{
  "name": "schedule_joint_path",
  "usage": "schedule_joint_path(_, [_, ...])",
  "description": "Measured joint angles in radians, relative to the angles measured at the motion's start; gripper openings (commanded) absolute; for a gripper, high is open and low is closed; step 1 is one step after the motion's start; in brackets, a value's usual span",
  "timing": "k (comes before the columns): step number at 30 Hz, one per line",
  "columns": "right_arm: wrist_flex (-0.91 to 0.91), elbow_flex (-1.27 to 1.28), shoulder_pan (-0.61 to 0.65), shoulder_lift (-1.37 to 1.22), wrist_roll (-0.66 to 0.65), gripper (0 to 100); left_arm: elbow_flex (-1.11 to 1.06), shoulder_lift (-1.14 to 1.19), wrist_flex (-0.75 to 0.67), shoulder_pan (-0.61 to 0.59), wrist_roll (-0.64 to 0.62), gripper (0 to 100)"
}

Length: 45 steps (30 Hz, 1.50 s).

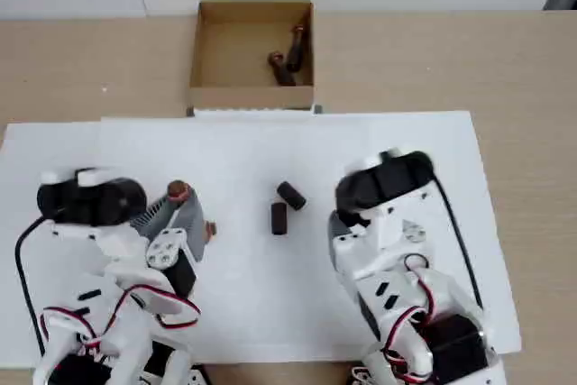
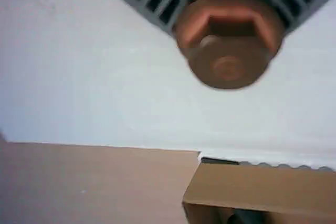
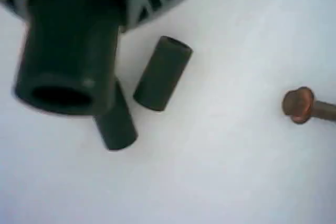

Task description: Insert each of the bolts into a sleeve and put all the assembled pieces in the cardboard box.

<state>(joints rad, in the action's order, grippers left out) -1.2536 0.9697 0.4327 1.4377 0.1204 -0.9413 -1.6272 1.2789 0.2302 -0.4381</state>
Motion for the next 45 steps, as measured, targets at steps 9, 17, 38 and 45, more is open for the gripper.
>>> schedule_joint_path(9, [0.29,0.175,0.104,0.0,0.0,0.3,-0.18,-0.16,-0.018,0.005,-0.112,0])
schedule_joint_path(17, [0.528,0.321,0.187,-0.002,0.0,0.3,-0.252,-0.18,-0.186,0.005,-0.135,0])
schedule_joint_path(38, [0.905,0.647,0.288,-0.002,-0.129,0.3,-0.457,-0.18,-0.632,0.008,-0.138,0])
schedule_joint_path(45, [1.085,0.706,0.292,-0.002,-0.307,0.3,-0.457,-0.18,-0.629,0.087,-0.138,0])
